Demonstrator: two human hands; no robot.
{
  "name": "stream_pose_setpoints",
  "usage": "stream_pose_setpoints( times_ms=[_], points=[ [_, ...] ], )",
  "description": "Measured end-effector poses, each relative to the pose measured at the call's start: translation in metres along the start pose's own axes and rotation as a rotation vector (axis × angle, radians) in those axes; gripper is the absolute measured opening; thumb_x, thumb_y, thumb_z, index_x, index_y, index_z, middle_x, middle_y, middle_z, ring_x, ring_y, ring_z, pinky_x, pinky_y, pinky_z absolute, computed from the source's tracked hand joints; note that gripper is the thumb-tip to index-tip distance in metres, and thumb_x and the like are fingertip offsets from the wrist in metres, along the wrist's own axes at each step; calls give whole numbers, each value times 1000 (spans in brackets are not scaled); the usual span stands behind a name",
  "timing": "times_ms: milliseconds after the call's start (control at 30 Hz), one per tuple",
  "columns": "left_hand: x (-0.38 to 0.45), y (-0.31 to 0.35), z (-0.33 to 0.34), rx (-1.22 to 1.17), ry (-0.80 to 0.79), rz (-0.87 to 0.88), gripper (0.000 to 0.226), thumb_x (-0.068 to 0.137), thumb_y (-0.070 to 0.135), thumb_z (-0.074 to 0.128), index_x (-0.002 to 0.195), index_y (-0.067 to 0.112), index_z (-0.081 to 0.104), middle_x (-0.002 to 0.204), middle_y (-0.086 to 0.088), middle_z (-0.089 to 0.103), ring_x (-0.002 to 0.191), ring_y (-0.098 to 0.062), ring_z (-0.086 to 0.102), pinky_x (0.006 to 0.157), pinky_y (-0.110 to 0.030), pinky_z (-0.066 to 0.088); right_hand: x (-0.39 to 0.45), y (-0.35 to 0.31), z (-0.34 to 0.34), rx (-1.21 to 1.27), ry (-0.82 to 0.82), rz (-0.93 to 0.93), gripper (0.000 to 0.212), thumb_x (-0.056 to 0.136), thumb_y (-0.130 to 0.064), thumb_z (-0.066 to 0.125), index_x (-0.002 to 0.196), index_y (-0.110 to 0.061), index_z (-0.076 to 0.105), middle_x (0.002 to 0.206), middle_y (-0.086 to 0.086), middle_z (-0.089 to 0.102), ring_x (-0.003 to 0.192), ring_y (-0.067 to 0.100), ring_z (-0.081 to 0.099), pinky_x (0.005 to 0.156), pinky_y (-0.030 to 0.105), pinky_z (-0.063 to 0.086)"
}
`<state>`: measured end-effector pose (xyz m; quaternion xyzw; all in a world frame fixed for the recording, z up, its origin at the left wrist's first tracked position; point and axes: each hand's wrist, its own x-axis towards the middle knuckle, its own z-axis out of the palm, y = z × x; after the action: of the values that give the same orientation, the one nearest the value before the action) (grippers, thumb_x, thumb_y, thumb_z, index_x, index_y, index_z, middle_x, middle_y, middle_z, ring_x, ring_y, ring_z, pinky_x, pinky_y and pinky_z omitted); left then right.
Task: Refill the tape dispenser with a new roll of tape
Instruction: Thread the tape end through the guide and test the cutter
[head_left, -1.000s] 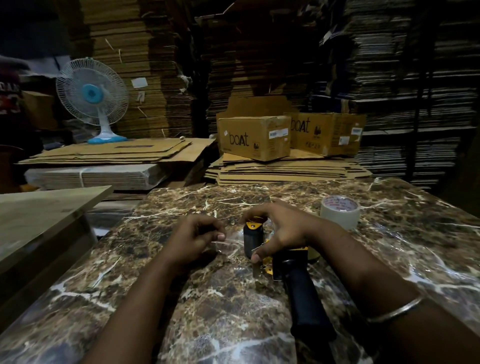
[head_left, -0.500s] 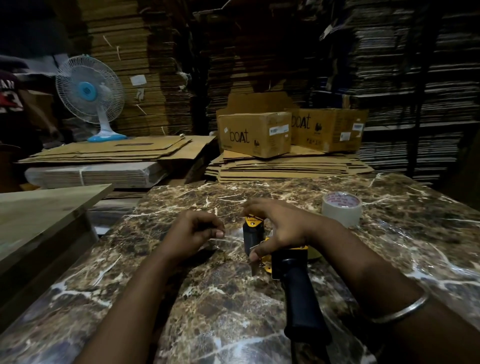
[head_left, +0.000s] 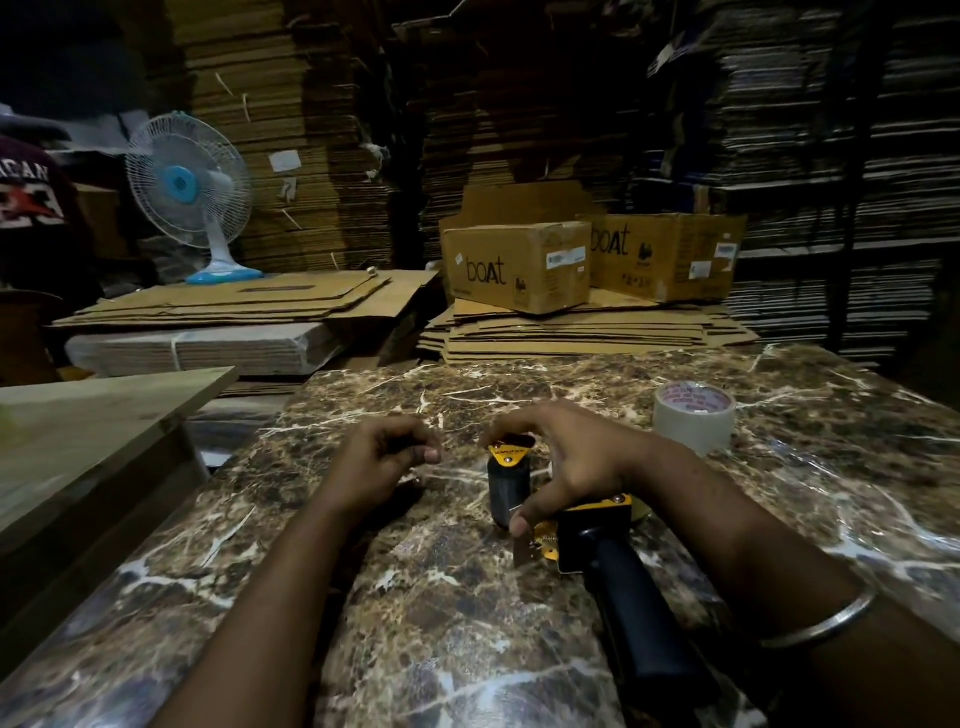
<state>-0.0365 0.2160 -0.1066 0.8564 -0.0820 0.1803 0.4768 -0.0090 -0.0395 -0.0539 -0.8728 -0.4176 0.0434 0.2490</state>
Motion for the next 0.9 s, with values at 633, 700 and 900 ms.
stream_pose_setpoints(
  times_ms=[633,700,900],
  points=[
    [8,-4,18,15,93,-43,8,80,3,77,77,11,78,77,0,75,77,-13,70,61,-21,55,14,-10,2,-102,42,61,55,62,-43,87,111,-29,64,104,-7,68,92,15,64,84,42,57],
    [7,-3,19,-37,88,-81,10,81,3,77,76,12,77,76,-3,74,77,-18,70,58,-28,59,14,-9,4,-76,44,55,49,65,-38,87,107,-27,65,99,-9,66,87,11,62,79,38,55],
    [7,-6,17,-26,82,-100,10,81,9,78,75,17,77,78,-9,73,79,-29,71,65,-44,63,12,-7,7,-23,57,93,62,59,-59,85,111,-31,64,112,-6,65,104,16,60,91,45,54]
  ],
)
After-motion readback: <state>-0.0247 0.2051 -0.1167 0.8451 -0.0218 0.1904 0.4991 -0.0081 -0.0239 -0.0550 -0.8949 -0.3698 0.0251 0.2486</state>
